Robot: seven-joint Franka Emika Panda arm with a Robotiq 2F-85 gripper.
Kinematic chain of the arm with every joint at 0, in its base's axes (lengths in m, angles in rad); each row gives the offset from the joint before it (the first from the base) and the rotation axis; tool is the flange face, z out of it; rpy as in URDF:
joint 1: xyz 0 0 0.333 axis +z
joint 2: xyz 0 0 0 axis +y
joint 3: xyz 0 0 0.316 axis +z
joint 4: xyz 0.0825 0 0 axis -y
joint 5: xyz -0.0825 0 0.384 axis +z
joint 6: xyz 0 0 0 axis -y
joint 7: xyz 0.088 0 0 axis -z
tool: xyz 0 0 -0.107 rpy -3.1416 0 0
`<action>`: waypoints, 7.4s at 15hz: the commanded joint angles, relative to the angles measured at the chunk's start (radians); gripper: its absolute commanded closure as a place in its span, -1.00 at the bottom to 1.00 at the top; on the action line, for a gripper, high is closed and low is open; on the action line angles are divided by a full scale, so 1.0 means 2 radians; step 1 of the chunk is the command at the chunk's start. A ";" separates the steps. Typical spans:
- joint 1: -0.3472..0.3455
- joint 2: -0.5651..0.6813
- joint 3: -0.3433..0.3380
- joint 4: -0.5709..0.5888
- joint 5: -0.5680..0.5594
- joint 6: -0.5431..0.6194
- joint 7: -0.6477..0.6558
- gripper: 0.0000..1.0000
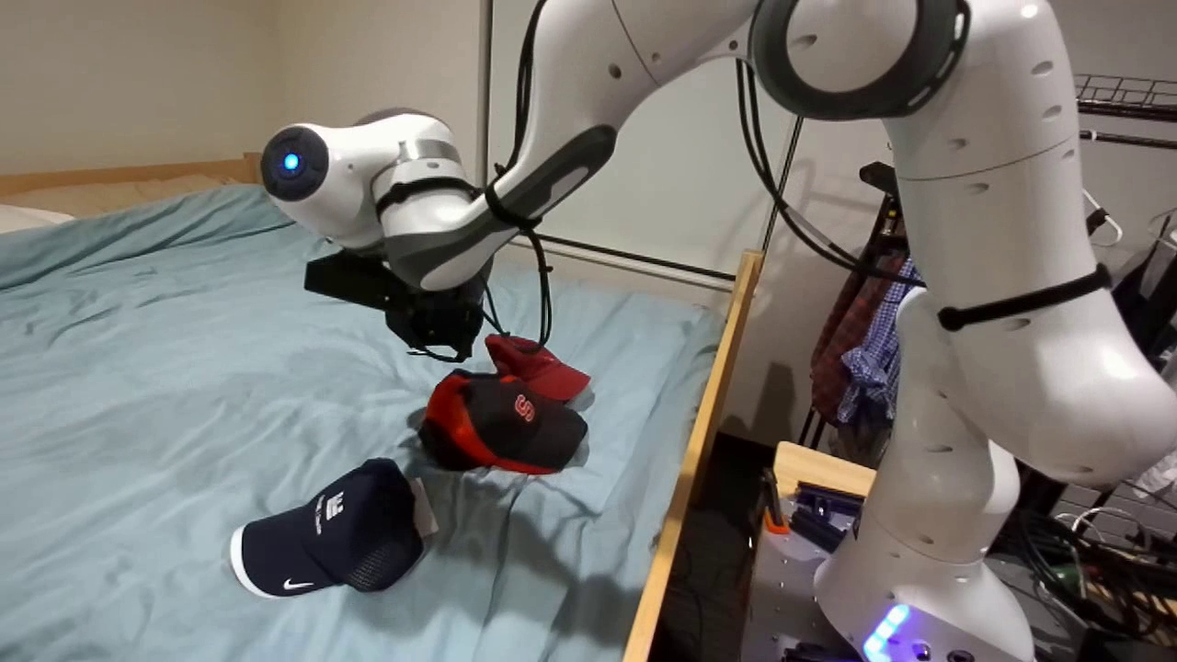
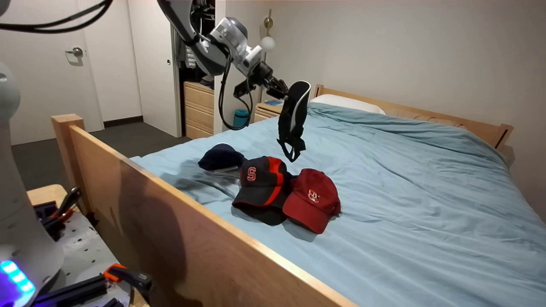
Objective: Separate the caps on the left from each other
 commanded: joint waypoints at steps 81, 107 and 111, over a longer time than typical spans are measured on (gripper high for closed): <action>-0.160 -0.159 0.072 -0.048 0.319 -0.224 0.209 -1.00; 0.429 0.110 -0.558 -0.161 0.861 -0.074 0.199 -1.00; 0.403 0.031 -0.499 -0.211 0.795 -0.042 0.210 -1.00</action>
